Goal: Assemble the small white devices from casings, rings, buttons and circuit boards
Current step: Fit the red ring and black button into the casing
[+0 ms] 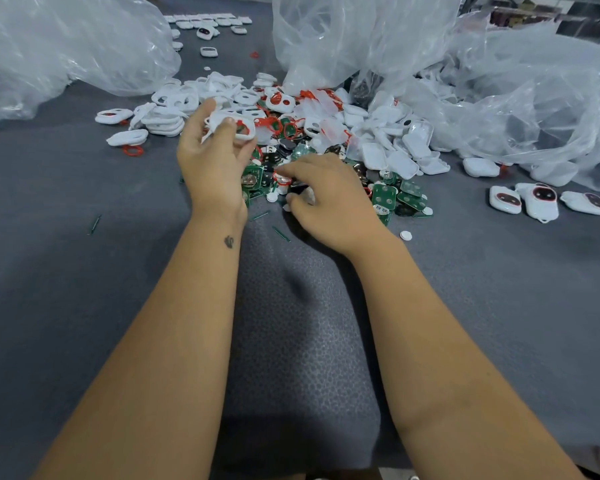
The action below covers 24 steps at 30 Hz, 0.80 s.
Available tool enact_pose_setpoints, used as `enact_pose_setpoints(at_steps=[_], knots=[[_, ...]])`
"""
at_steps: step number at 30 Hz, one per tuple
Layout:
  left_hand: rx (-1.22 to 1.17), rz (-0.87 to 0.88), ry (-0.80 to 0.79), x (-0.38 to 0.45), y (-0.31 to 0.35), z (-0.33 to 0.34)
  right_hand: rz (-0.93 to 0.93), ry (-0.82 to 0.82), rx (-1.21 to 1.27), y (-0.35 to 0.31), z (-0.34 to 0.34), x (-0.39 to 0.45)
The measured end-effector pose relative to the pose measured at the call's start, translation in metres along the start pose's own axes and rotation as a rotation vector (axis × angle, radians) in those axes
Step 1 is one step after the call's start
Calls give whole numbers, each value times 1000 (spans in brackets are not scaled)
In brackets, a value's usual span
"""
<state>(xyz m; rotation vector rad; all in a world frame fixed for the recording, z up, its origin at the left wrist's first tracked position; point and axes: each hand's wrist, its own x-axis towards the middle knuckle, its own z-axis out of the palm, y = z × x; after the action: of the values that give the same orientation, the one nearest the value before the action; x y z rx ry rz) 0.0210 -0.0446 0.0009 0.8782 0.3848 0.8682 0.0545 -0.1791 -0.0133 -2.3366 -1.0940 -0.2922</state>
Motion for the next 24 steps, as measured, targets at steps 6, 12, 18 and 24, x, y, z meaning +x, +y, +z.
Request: enact_pose_setpoints(at_steps=[6,12,18,24], knots=[[124,-3,-72,-4,-4,3,167,-37,-124,9,2,1],[209,-10,-191,-11,-7,8,209,38,-28,8,-2,2],[247,-66,-280,-11,-12,8,397,310,634,3,-15,2],[228,-155,-413,-14,-15,11,446,381,946,5,-18,3]])
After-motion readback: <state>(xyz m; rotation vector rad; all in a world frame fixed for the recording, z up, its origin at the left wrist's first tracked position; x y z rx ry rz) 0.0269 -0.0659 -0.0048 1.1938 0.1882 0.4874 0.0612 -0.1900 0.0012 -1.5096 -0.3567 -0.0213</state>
